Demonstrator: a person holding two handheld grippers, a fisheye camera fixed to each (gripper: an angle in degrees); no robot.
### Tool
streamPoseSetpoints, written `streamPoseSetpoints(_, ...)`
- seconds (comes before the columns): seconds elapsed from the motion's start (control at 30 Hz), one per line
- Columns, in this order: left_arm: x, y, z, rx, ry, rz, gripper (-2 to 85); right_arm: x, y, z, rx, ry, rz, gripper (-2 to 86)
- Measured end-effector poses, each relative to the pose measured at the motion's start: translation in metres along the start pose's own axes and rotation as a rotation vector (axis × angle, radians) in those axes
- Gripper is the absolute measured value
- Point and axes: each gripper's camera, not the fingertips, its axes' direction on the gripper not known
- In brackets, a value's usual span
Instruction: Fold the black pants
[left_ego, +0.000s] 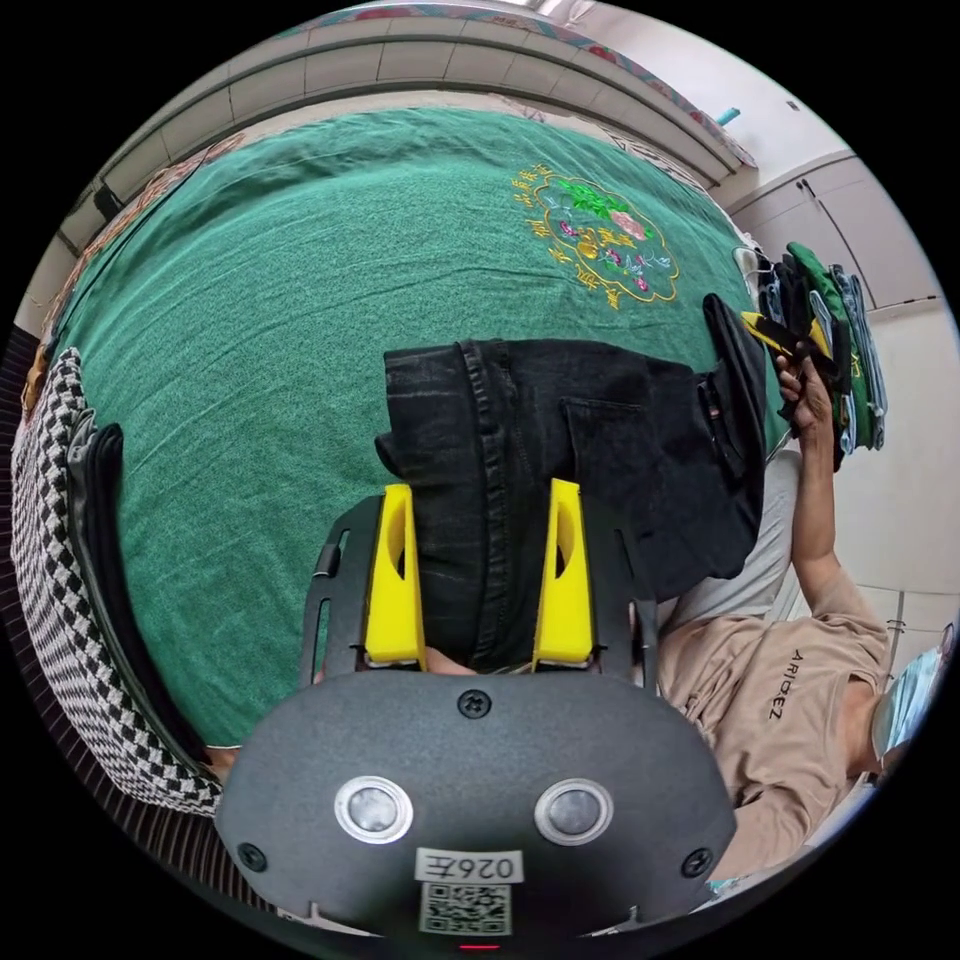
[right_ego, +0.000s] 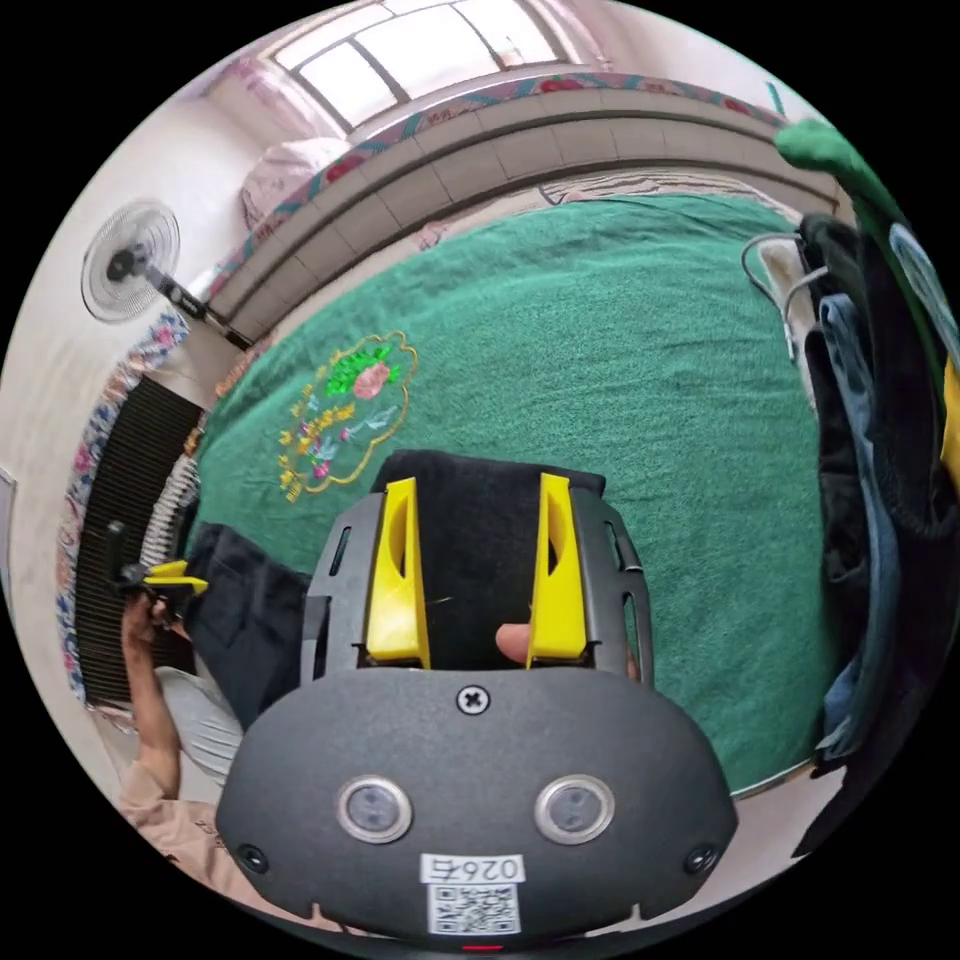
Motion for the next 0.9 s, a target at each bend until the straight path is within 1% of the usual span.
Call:
streamPoseSetpoints(0.07,0.005,0.018,-0.002,0.000,-0.013,0.005,15.4,-0.027,-0.007,0.001,-0.012,0.070,-0.039,16.6)
streamPoseSetpoints(0.13,0.012,0.039,-0.012,0.010,-0.049,0.016,14.1,-0.048,-0.011,-0.009,0.065,0.064,-0.056,17.9)
streamPoseSetpoints(0.17,0.018,0.053,-0.021,0.028,-0.068,0.027,13.9,-0.060,-0.012,-0.022,0.167,0.029,-0.064,18.8)
streamPoseSetpoints(0.2,0.020,0.067,-0.029,0.052,-0.082,0.026,14.1,-0.074,-0.018,-0.030,0.216,0.014,-0.095,19.6)
streamPoseSetpoints(0.23,0.019,0.072,-0.030,0.057,-0.082,0.025,15.2,-0.081,-0.023,-0.028,0.199,0.026,-0.112,19.8)
streamPoseSetpoints(0.27,0.014,0.081,-0.028,0.051,-0.065,0.005,17.5,-0.094,-0.037,-0.017,0.118,0.065,-0.149,20.1)
streamPoseSetpoints(0.3,0.006,0.086,-0.017,0.007,-0.027,-0.011,18.4,-0.106,-0.048,0.002,0.011,0.087,-0.186,20.1)
streamPoseSetpoints(0.33,0.000,0.087,-0.009,-0.025,-0.015,-0.024,18.9,-0.111,-0.051,0.015,-0.056,0.082,-0.204,20.0)
streamPoseSetpoints(0.37,-0.007,0.093,-0.004,-0.044,0.002,-0.040,18.2,-0.125,-0.054,0.031,-0.111,0.120,-0.245,18.5)
streamPoseSetpoints(0.4,-0.009,0.103,-0.015,-0.056,-0.001,-0.029,16.9,-0.148,-0.053,0.030,-0.105,0.217,-0.298,16.0)
streamPoseSetpoints(0.43,-0.009,0.108,-0.020,-0.062,-0.007,-0.015,15.9,-0.160,-0.054,0.031,-0.128,0.249,-0.323,14.2)
streamPoseSetpoints(0.5,-0.009,0.133,-0.039,-0.040,-0.013,0.014,11.0,-0.195,-0.054,0.025,-0.157,0.303,-0.400,4.7)
streamPoseSetpoints(0.57,-0.007,0.152,-0.061,0.006,0.006,0.049,8.1,-0.213,-0.051,0.018,-0.156,0.334,-0.467,1.7)
streamPoseSetpoints(0.63,-0.010,0.176,-0.097,0.106,0.059,0.074,6.7,-0.227,-0.055,0.001,-0.133,0.301,-0.488,1.0)
streamPoseSetpoints(0.67,-0.016,0.195,-0.126,0.205,0.134,0.078,6.3,-0.235,-0.056,-0.021,-0.064,0.226,-0.495,0.8)
streamPoseSetpoints(0.7,-0.023,0.216,-0.158,0.307,0.202,0.080,6.1,-0.241,-0.054,-0.055,0.061,0.109,-0.494,0.7)
streamPoseSetpoints(0.73,-0.026,0.228,-0.175,0.361,0.224,0.084,6.1,-0.243,-0.051,-0.074,0.138,0.046,-0.502,0.7)
streamPoseSetpoints(0.77,-0.029,0.254,-0.208,0.463,0.244,0.099,6.0,-0.245,-0.039,-0.112,0.304,-0.059,-0.525,0.9)
streamPoseSetpoints(0.8,-0.031,0.281,-0.240,0.538,0.216,0.103,6.1,-0.246,-0.025,-0.146,0.443,-0.136,-0.548,1.1)
streamPoseSetpoints(0.87,-0.040,0.319,-0.280,0.608,0.125,0.090,6.4,-0.243,-0.012,-0.181,0.532,-0.172,-0.551,1.6)
streamPoseSetpoints(0.9,-0.053,0.337,-0.296,0.615,0.070,0.055,7.0,-0.239,-0.006,-0.190,0.529,-0.149,-0.558,1.3)
